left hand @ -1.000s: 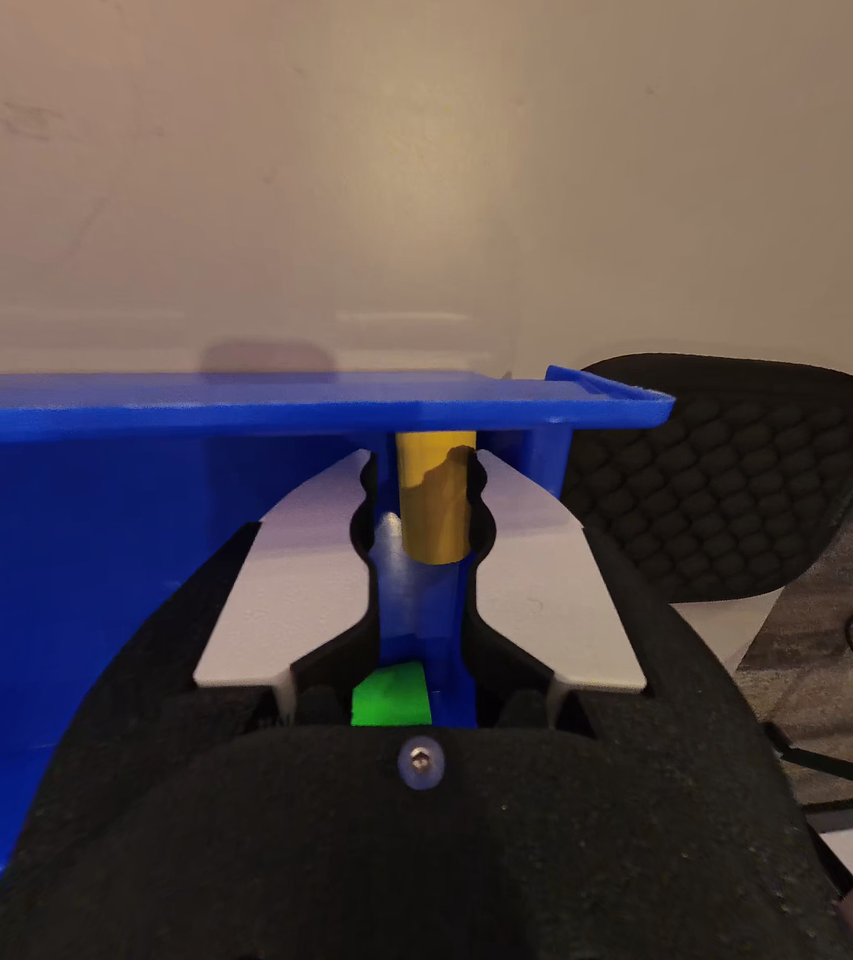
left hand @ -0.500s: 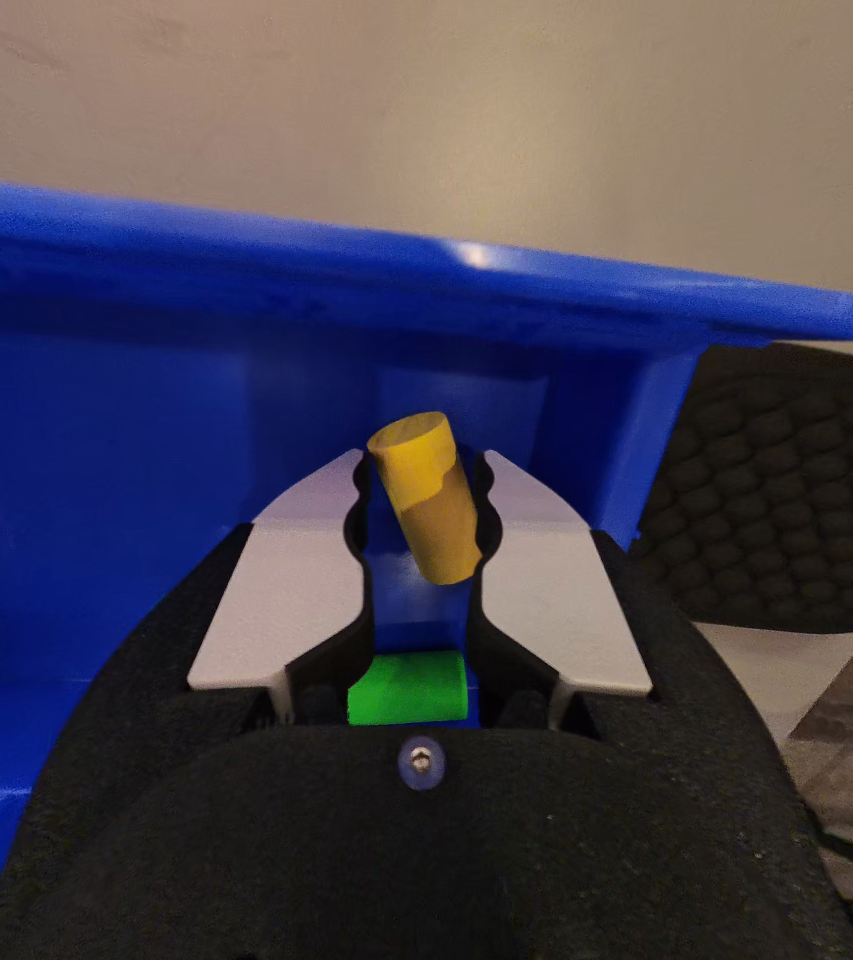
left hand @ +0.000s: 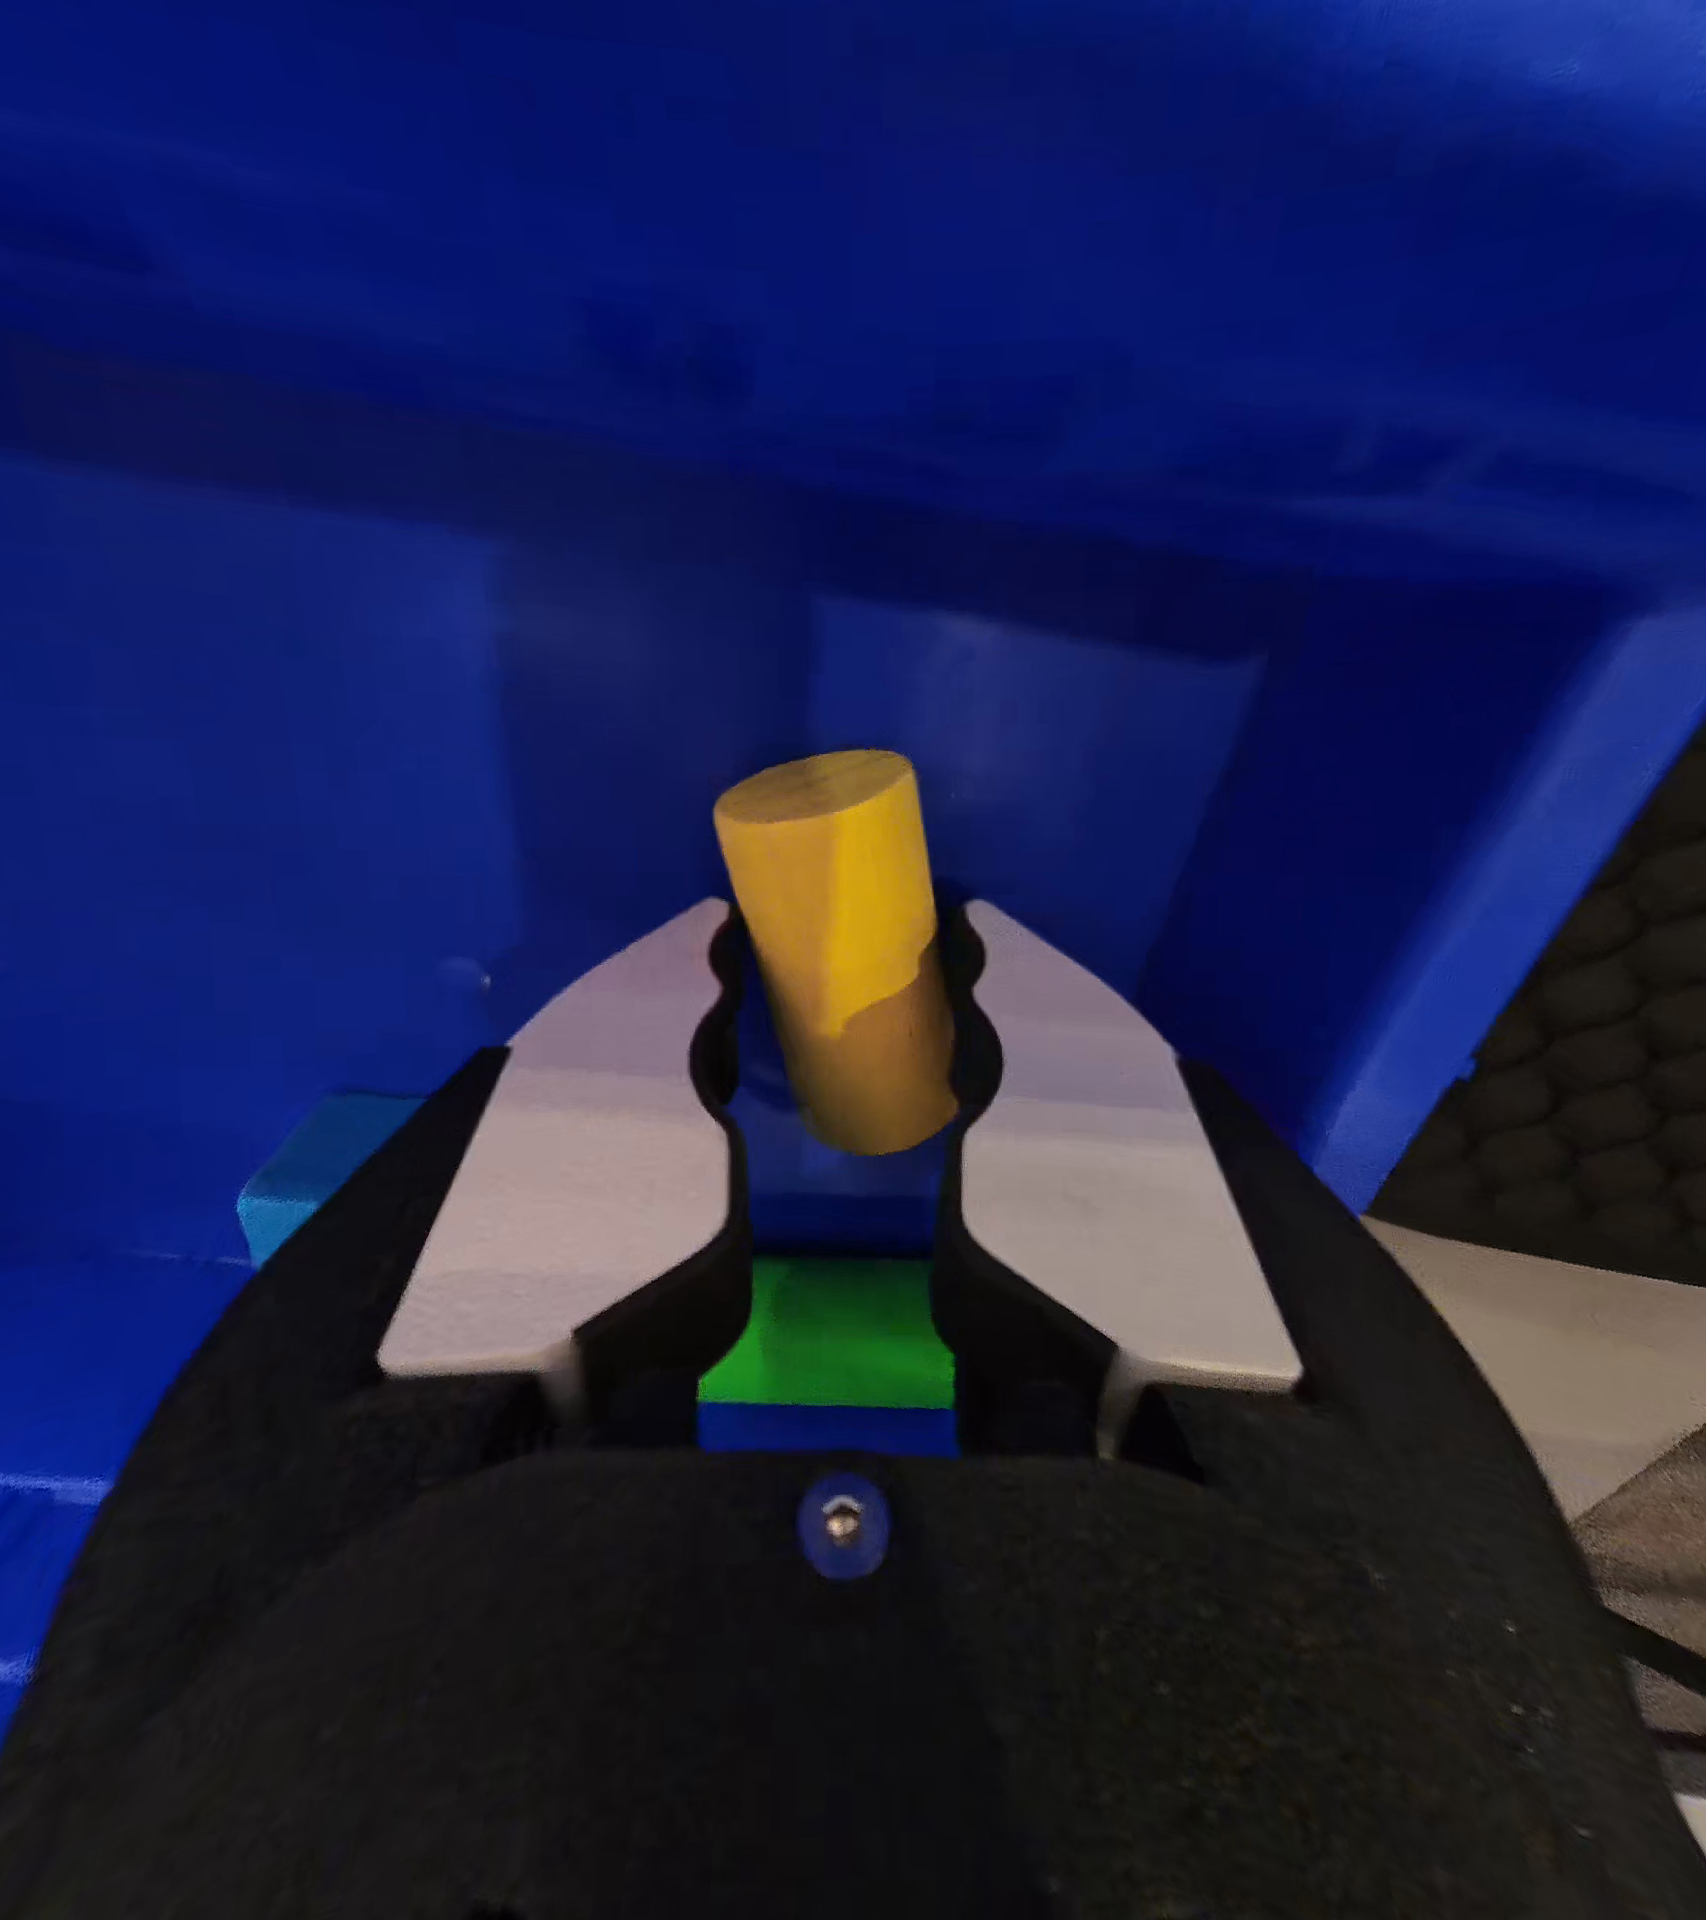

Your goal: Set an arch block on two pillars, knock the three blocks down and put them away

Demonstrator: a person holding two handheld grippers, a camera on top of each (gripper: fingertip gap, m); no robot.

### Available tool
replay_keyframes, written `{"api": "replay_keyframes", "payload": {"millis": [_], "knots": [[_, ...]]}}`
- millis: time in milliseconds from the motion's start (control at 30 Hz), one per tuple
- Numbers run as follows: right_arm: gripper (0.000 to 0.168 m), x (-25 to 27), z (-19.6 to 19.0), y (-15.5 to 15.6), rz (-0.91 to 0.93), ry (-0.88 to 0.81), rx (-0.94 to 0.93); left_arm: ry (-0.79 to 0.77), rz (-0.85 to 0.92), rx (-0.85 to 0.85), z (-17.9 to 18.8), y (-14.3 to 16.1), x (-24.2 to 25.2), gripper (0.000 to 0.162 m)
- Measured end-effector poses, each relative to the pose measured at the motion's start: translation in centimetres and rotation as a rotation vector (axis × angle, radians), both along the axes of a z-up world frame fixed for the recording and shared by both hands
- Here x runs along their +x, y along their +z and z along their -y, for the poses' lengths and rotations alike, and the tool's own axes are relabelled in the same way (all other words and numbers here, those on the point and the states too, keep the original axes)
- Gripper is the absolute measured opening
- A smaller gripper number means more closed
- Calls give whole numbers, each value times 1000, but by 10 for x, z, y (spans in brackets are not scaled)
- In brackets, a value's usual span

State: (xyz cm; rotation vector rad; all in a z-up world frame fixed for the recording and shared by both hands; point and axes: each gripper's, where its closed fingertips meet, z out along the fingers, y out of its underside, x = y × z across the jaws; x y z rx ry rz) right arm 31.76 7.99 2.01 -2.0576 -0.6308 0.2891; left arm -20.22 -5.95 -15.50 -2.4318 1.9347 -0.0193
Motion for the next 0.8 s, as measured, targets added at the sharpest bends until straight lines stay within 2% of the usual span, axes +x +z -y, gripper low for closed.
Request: {"api": "replay_keyframes", "payload": {"millis": [167, 267, 333, 400, 467, 533, 600, 700, 800], "knots": [[30, -2, -1, -1, 19, 5, 4, 65, 2, 45, -9, 4, -8, 36], [29, -6, -2, 18, 10, 5, 108, 103, 103, 99, -18, 24, 1, 35], [27, -19, 2, 49, -29, 50, 284, 125, 215, 154, -25, 50, 15, 35], [27, -45, 22, 80, -93, 173, 484, 137, 366, 208, -29, 83, 38, 36], [29, -73, 43, 96, -137, 284, 609, 126, 531, 248, -28, 120, 67, 36], [33, -104, 61, 98, -168, 402, 624, 84, 710, 249, -19, 156, 104, 36], [34, -140, 80, 92, -219, 541, 558, 44, 874, 262, -10, 187, 142, 35], [34, -186, 111, 87, -268, 711, 530, -39, 1101, 234, 10, 224, 195, 35], [42, -216, 136, 76, -133, 806, 627, -77, 1247, 122, 26, 243, 235, 35]]}}
